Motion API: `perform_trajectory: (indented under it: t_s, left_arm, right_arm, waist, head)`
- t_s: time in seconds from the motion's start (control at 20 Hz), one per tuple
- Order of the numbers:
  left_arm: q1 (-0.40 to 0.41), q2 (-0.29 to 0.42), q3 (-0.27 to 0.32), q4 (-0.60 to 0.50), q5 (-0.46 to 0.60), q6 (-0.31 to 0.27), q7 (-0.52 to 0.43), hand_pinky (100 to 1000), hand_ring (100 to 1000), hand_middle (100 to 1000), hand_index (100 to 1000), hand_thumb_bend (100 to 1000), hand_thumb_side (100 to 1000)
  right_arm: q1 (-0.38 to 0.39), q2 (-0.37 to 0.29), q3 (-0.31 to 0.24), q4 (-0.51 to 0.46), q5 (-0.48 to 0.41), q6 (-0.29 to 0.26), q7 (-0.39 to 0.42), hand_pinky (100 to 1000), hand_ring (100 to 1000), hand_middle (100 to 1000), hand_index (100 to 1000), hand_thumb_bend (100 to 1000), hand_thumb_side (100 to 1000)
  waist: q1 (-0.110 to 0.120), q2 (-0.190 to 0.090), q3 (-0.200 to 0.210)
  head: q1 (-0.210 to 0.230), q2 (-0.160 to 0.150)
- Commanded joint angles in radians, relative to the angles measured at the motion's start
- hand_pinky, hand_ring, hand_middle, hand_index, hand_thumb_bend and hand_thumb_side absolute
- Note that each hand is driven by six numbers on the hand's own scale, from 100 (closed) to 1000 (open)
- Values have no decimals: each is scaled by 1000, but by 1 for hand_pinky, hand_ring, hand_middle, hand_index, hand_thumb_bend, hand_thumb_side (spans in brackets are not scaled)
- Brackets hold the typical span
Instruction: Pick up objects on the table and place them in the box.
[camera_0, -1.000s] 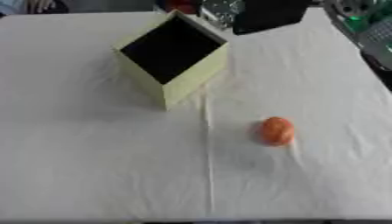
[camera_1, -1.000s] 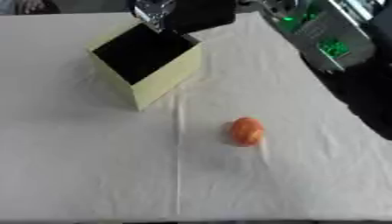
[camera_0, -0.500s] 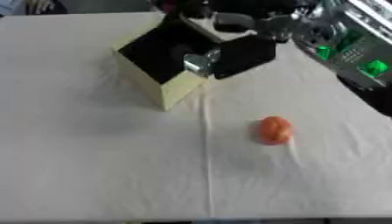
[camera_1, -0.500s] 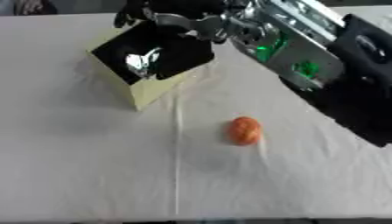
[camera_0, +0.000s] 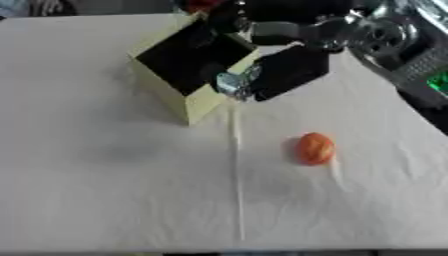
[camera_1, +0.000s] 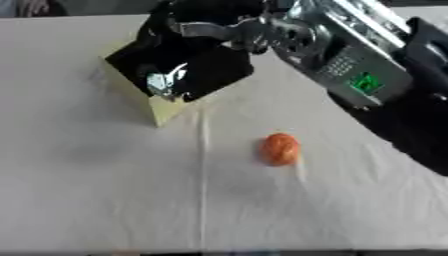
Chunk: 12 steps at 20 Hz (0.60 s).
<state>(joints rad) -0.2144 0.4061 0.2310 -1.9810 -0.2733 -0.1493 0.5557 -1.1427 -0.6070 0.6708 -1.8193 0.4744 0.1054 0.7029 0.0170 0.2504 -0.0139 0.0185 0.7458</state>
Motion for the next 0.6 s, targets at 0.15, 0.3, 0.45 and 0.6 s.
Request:
perform_trajectory:
  t_s: [0.15, 0.3, 0.45, 0.6]
  left_arm:
    - [-1, 36, 3, -19, -3, 2, -3, 702, 613, 641, 758, 135, 835]
    - [3, 39, 5, -19, -5, 5, -4, 701, 612, 640, 757, 134, 837]
    - [4, 43, 5, -19, -8, 6, -5, 701, 612, 640, 757, 135, 836]
    - [3, 46, 3, -19, -8, 6, -6, 701, 612, 640, 757, 134, 836]
  right_arm:
    - [46, -82, -31, -31, -31, -21, 7, 902, 906, 817, 932, 100, 1000]
    - [109, -139, -49, -39, -53, -55, -27, 902, 906, 817, 936, 100, 1000]
    - [180, -191, -87, -74, -47, -97, -70, 909, 911, 817, 944, 100, 1000]
    - [248, -231, -97, -76, -21, -151, -124, 908, 911, 817, 952, 100, 984]
  waist:
    - [-3, -22, -7]
    - [-8, -20, -14]
    - [-12, -21, -20]
    - [-15, -23, -20]
  head:
    - [8, 6]
    - [15, 4]
    - [28, 7]
    - [32, 8]
